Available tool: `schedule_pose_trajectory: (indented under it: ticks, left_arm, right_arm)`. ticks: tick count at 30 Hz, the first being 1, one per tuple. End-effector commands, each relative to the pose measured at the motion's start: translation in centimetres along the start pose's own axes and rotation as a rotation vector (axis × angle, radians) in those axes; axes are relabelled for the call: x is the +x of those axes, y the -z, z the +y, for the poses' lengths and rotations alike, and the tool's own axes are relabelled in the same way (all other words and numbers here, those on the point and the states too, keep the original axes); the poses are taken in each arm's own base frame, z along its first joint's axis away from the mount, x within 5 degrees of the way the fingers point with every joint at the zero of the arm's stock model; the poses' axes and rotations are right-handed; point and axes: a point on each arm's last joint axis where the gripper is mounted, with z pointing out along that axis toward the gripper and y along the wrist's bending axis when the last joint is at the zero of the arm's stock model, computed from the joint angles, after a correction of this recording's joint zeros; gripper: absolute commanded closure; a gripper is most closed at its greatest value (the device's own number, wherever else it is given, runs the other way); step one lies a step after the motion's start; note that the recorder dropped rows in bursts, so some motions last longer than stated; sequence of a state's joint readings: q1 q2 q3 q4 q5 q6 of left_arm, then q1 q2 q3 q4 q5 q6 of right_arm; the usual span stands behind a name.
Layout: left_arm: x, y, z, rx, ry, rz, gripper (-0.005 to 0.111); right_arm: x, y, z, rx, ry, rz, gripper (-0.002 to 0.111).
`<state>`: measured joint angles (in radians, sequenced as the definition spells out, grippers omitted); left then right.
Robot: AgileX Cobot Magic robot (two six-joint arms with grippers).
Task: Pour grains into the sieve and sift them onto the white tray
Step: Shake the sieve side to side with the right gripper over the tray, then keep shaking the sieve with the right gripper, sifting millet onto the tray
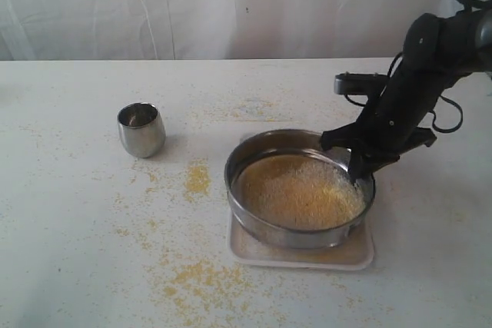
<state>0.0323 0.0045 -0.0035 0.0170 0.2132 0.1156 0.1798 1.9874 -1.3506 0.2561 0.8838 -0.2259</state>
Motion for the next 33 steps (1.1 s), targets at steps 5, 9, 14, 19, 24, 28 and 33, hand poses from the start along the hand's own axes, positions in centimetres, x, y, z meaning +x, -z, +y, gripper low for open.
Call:
schedule_pose_trajectory:
  ticks: [5,9,14,19,24,28,33]
  left_arm:
    - [0.1,0.0,-0.1,0.009,0.0,-0.006,0.107]
    - [0.1,0.0,-0.1,0.009,0.0,-0.006,0.107]
    - [0.1,0.0,-0.1,0.009,0.0,-0.006,0.107]
    - [0.1,0.0,-0.1,0.009,0.0,-0.006,0.107]
    - [0.1,0.0,-0.1,0.009,0.0,-0.006,0.107]
    - [0.1,0.0,-0.1,0.009,0.0,-0.006,0.107]
    - [0.1,0.0,-0.1,0.009,0.0,-0.006,0.107]
  right_arm:
    - [-0.5,2.5,0.3,-0.026,-0.013,-0.007,0.108]
    - [-3.1,3.1,-0.6,0.049,0.016,-0.274,0.108]
    - [-0.7,3.4,0.4,-0.059,-0.088,-0.024,0.108]
    - [-2.4,2.9,0.0,-0.005,-0.03,-0.221,0.108]
    - [-0.6,2.7,0.7,-0.058,-0.085,-0.022,0.108]
    - [-3.0,3.1,0.0,-0.003,-0.089,-0.291,0.108]
    - [-0.2,2.6,1.4,-0.063,-0.078,-0.026,0.108]
